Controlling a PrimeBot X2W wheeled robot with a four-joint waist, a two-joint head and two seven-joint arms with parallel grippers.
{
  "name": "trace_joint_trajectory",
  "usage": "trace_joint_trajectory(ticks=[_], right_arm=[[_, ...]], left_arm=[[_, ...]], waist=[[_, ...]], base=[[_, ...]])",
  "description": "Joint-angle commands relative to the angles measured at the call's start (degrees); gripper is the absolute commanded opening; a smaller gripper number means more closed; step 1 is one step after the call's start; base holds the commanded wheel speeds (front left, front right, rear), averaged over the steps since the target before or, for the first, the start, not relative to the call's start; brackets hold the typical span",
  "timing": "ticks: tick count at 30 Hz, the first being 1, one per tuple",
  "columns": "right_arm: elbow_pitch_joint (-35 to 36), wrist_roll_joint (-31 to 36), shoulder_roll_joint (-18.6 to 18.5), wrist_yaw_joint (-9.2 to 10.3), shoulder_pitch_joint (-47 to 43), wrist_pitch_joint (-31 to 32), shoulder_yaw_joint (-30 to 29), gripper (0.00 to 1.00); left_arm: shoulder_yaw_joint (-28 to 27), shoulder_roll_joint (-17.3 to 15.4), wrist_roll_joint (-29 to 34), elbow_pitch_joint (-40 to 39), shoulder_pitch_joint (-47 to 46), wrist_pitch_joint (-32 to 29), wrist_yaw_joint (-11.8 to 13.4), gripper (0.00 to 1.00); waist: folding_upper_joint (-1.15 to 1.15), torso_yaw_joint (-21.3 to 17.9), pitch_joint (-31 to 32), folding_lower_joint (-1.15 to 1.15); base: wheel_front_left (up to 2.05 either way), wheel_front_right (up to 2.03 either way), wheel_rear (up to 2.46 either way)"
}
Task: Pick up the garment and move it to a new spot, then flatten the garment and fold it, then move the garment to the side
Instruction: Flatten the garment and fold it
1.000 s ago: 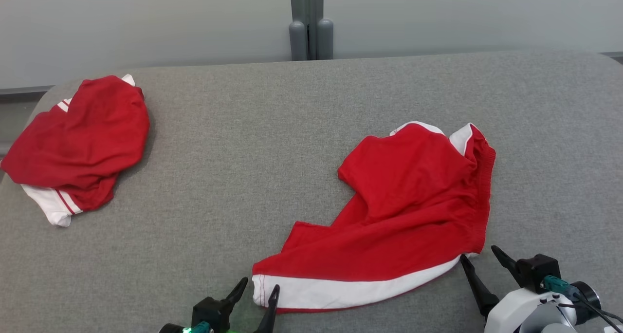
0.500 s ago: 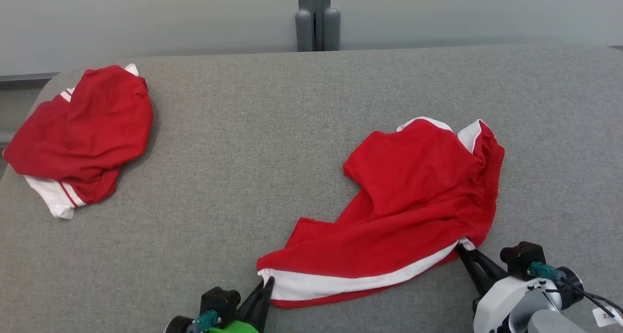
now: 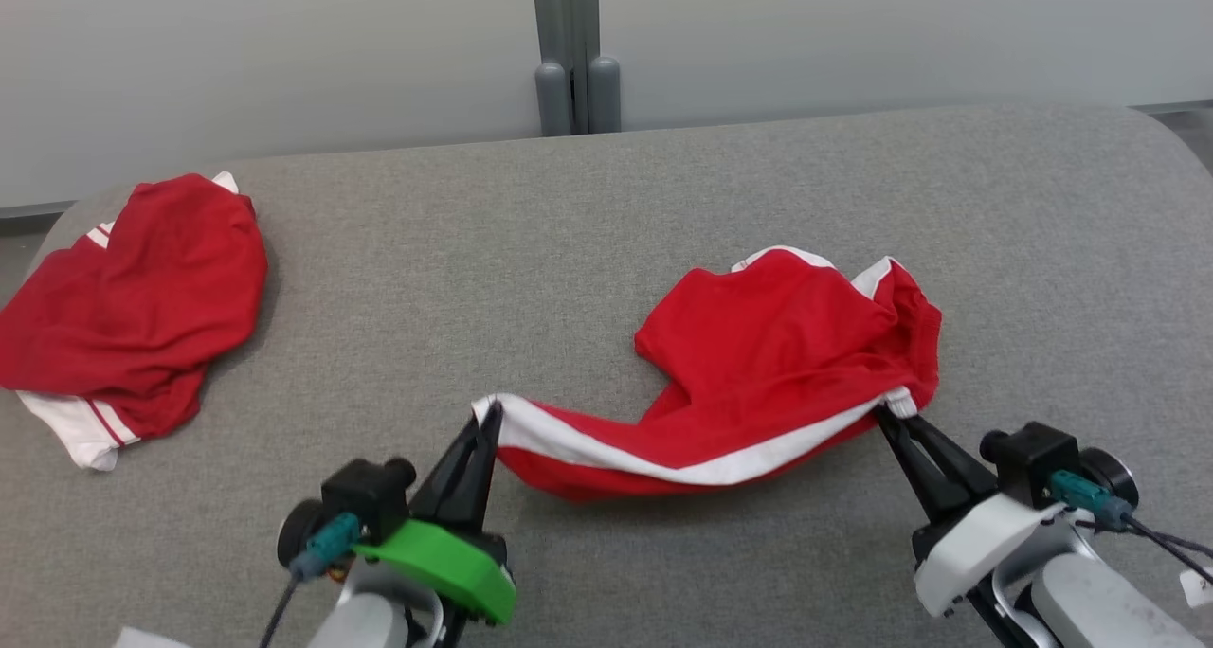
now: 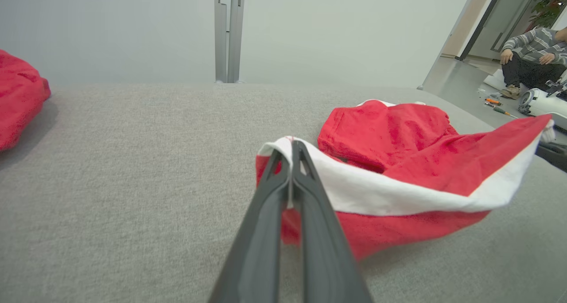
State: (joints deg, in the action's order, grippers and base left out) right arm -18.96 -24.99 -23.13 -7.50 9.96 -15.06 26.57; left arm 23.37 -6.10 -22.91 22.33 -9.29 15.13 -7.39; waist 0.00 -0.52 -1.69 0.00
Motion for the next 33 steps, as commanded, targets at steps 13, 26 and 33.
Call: trace_joint_trajectory(ticks=[13,26,33], right_arm=[[-4.4,-17.9,-3.2,0.01,37.0,5.2,10.6,0.00],[-18.6,-32.2,-1.0,0.01,74.8,8.1,14.1,0.00],[-22.9,-34.6,-1.6,0.01,79.9,6.1,19.8,0.00]], left_arm=[[4.3,-7.1,-14.9,7.7,-43.5,-4.5,-0.2,0.00],[3.3,-6.7,-18.9,23.9,-82.8,-2.5,-0.2,0.00],[5.0,-6.1,-21.1,27.6,-86.3,-0.5,-0.2,0.00]], waist=[[0.00,-4.9,-14.6,0.00],[0.00,-6.8,-28.7,0.00],[0.00,-6.0,-30.3,0.00]], base=[[0.00,0.00,0.00],[0.00,0.00,0.00],[0.00,0.00,0.00]])
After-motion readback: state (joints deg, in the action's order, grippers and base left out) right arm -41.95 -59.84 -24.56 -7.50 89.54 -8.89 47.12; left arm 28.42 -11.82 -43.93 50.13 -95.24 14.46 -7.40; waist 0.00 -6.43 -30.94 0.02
